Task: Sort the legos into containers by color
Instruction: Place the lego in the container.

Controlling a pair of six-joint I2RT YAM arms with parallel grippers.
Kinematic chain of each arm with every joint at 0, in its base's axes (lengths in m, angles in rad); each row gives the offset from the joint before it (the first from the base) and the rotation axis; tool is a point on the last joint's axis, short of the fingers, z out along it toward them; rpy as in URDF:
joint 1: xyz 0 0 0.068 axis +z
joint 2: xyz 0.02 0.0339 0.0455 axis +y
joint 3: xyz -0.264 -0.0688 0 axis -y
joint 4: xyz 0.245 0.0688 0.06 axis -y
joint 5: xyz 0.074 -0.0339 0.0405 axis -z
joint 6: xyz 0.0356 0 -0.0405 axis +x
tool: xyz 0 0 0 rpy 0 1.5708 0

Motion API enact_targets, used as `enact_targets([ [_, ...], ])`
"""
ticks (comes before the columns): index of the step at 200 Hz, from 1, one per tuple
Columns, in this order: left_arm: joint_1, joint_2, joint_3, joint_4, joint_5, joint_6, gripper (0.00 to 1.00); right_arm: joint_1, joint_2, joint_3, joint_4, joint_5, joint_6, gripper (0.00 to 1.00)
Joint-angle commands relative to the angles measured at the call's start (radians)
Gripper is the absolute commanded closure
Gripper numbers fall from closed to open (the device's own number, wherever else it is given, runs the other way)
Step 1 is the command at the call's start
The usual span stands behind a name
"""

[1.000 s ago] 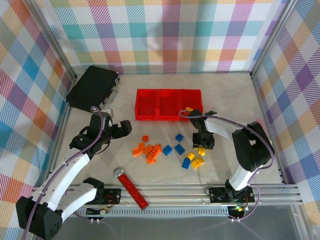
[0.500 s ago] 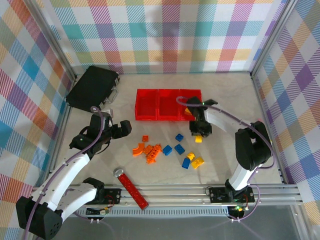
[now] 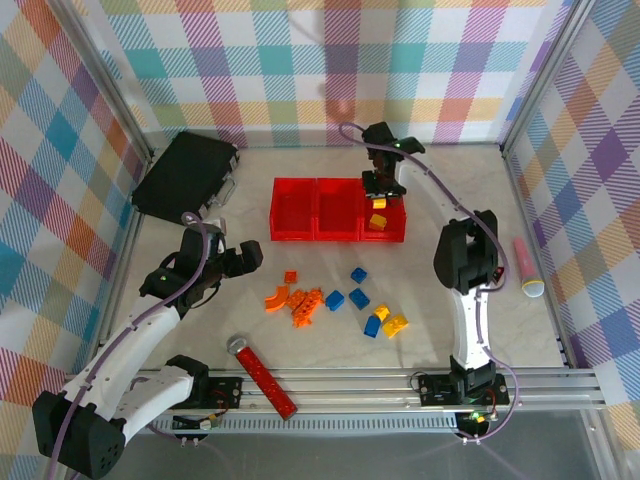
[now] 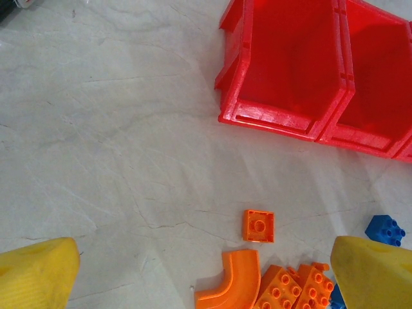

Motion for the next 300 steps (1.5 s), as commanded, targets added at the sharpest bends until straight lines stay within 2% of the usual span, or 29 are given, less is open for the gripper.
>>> enact_targets([
  [1,-0.016,-0.008,0.013,-0.014,-0.009,0.005,0.0,-0.019,0.045,0.074,-0.048,0.007,-0.072,0.8],
  [28,-0.016,-0.003,0.01,-0.014,-0.013,0.004,0.0,-0.03,0.079,0.07,-0.012,-0.012,-0.097,0.79],
  [86,-0.017,0.005,0.011,-0.018,-0.024,-0.002,0.0,-0.031,0.111,0.05,0.03,-0.029,-0.122,0.67],
  [113,-0.017,0.002,0.008,-0.019,-0.035,-0.006,0.0,-0.031,0.096,0.05,0.022,-0.025,-0.121,0.58],
  [146,-0.019,0.003,0.002,-0.008,-0.024,-0.01,0.0,-0.031,0.056,0.041,-0.002,-0.031,-0.103,0.41],
  [167,-0.021,-0.002,0.003,-0.008,-0.014,-0.009,0.0,-0.031,0.02,0.035,-0.042,-0.037,-0.081,0.4],
  [192,-0.025,-0.023,0.002,-0.012,-0.012,-0.01,0.0,-0.029,-0.112,-0.065,-0.048,-0.073,-0.021,0.39],
  [263,-0.053,-0.059,-0.015,-0.006,0.009,-0.019,0.0,-0.017,-0.666,-0.653,0.019,-0.219,0.205,0.4],
  [300,-0.067,-0.083,-0.022,-0.013,0.011,-0.027,0.0,0.044,-0.912,-0.95,-0.003,-0.26,0.326,0.41],
])
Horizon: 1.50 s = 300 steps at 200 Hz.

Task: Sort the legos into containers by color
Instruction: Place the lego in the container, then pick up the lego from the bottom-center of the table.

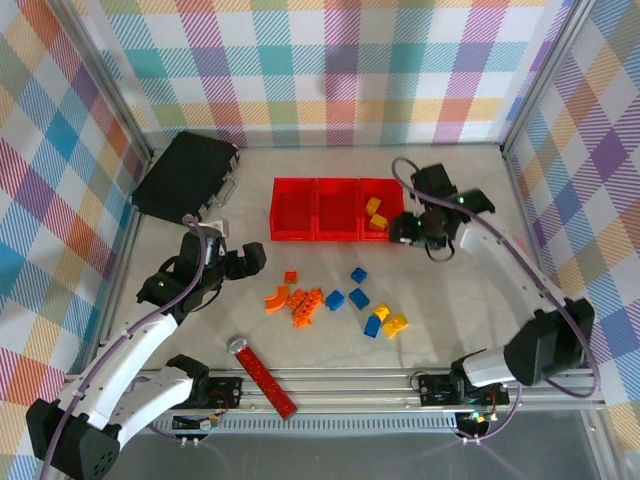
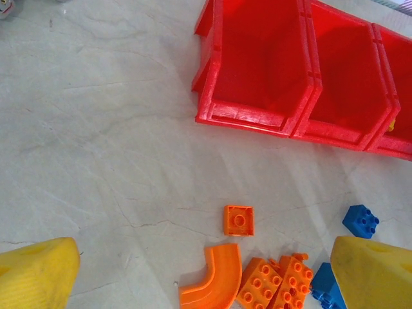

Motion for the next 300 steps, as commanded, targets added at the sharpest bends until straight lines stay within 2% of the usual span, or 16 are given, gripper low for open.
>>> enact_targets([
  [1,-0.018,-0.033,-0.02,-0.012,0.01,-0.023,0.0,0.048,-0.107,-0.15,-0.039,-0.057,0.126,0.41],
  [30,-0.02,-0.044,-0.043,0.003,0.012,-0.033,0.0,0.111,-0.193,-0.3,-0.041,-0.078,0.202,0.4],
  [60,-0.02,-0.022,-0.051,0.013,0.028,-0.037,0.0,0.152,-0.173,-0.343,-0.023,-0.09,0.192,0.39],
  [85,-0.019,-0.017,-0.048,0.012,0.024,-0.036,0.0,0.18,-0.077,-0.305,-0.018,-0.13,0.081,0.36],
  [129,-0.02,-0.015,-0.043,0.005,0.022,-0.034,0.0,0.206,0.111,-0.235,-0.025,-0.086,-0.055,0.36],
  [205,-0.02,-0.013,-0.043,-0.007,0.004,-0.035,0.0,0.259,0.234,-0.203,-0.003,-0.038,-0.099,0.36],
  [300,-0.02,-0.009,-0.04,-0.008,0.005,-0.035,0.0,0.294,0.317,-0.193,0.023,-0.029,-0.127,0.37],
])
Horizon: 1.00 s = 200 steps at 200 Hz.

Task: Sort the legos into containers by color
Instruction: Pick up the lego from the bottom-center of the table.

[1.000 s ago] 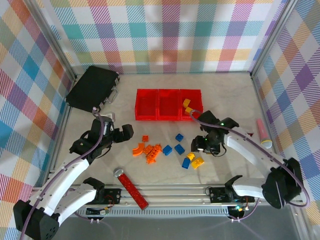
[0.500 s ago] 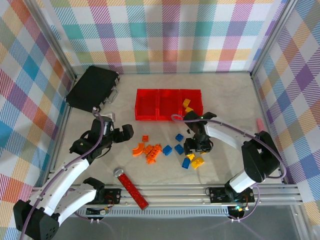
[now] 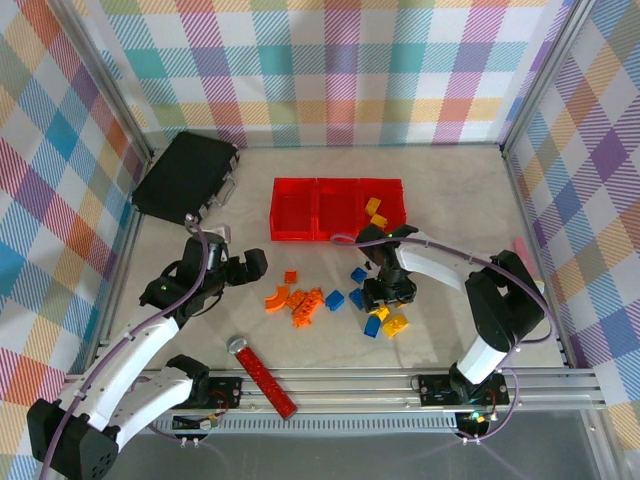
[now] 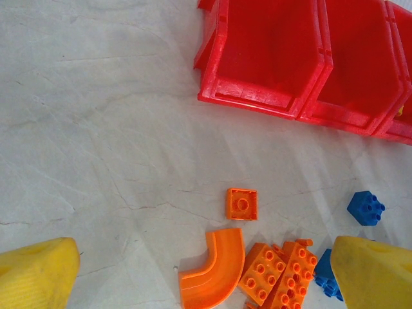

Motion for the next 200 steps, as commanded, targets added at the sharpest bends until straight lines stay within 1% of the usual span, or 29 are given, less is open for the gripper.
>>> enact_targets([
  [1,-0.012,0.001,0.006,-0.011,-0.01,-0.009,0.0,0.016,0.024,0.015,0.004,0.004,-0.027,0.37],
  [64,-0.012,0.0,0.006,-0.014,-0.015,-0.01,0.0,0.025,0.066,-0.006,0.03,0.023,-0.031,0.39],
  [113,-0.012,0.0,0.006,-0.014,-0.019,-0.009,0.0,0.024,0.096,-0.015,0.045,0.047,-0.035,0.44],
  [135,-0.012,0.001,0.007,-0.014,-0.02,-0.009,0.0,0.024,0.093,-0.015,0.044,0.063,-0.034,0.48],
  [165,-0.012,0.0,0.01,-0.023,-0.022,-0.008,0.0,0.024,0.079,-0.023,0.049,0.088,-0.025,0.58],
  [200,-0.011,-0.004,0.007,-0.024,-0.026,-0.01,0.0,0.024,0.069,-0.012,0.031,0.107,-0.021,0.66],
])
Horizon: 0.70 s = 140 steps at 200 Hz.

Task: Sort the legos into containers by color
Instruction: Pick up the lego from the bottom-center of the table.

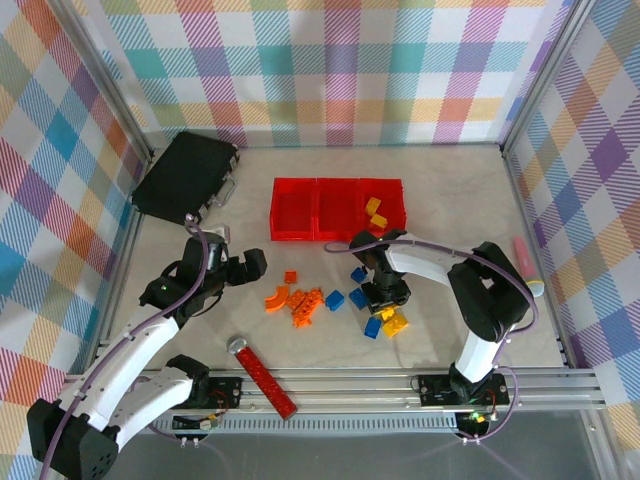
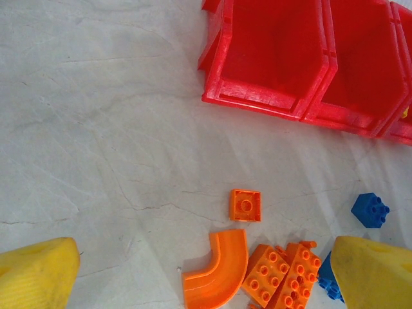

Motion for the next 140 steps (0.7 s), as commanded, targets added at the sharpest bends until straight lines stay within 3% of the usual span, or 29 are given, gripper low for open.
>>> enact_targets([
  [1,-0.012,-0.004,0.007,-0.021,-0.012,-0.01,0.0,0.005,-0.017,-0.003,-0.026,0.037,0.003,0.66],
  [44,-0.012,-0.002,0.007,-0.023,-0.013,-0.009,0.0,0.004,-0.109,0.07,-0.107,0.117,0.021,0.71],
  [80,-0.012,0.007,0.01,-0.014,-0.01,-0.008,0.0,-0.049,-0.147,0.25,-0.123,0.178,0.014,0.74],
  [110,-0.011,0.019,0.014,-0.012,-0.007,-0.006,0.0,-0.155,-0.066,0.462,-0.061,0.15,-0.013,0.75],
  [140,-0.012,0.002,0.016,-0.026,-0.006,-0.007,0.0,-0.23,0.13,0.712,-0.069,0.133,-0.057,0.76],
])
